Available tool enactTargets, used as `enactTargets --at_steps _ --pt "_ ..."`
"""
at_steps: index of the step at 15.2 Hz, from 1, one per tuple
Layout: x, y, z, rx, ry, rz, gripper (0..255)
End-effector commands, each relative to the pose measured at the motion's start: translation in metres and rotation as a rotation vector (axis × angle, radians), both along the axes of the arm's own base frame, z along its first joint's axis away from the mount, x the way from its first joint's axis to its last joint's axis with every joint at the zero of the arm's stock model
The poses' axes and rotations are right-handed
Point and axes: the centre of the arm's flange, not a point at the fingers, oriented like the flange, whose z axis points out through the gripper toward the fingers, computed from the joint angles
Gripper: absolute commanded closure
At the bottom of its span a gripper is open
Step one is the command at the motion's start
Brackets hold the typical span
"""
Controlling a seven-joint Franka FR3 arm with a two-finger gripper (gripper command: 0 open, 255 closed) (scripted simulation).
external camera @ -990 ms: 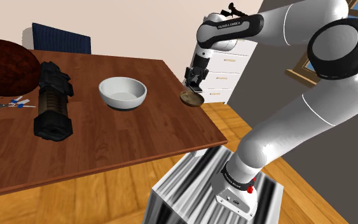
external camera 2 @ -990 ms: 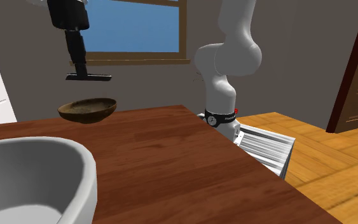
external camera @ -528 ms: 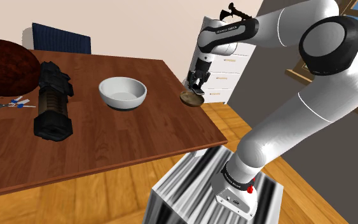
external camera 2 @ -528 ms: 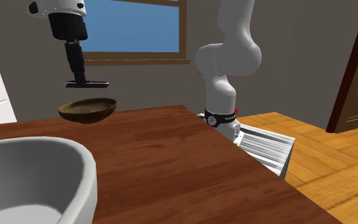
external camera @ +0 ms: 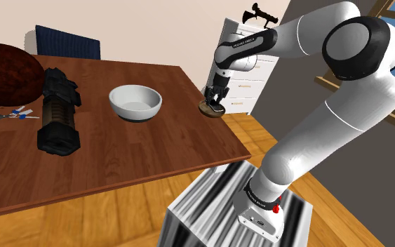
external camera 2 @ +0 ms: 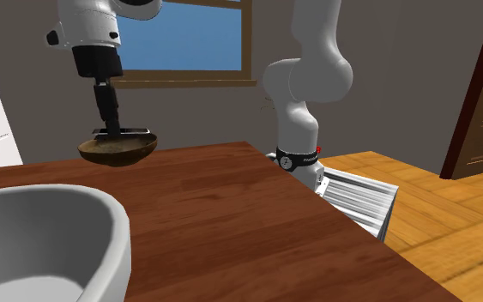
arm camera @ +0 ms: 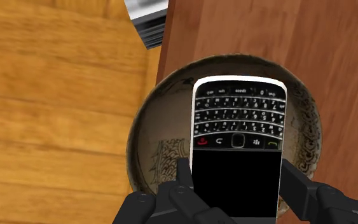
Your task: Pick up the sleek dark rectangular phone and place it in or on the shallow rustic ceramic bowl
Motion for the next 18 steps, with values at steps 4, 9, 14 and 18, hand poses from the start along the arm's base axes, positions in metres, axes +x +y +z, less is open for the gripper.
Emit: enactTargets --at_steps 4,9,14,18 --pt "0.000 0.000 -0.007 0.000 -0.001 0.000 255" --pt "0.000 0.000 -0.007 0.000 -0.001 0.000 0" --pt "0.000 0.000 -0.007 0.000 -0.001 0.000 0" --pt "0.001 -0.003 0.043 0.000 -0.001 0.000 0"
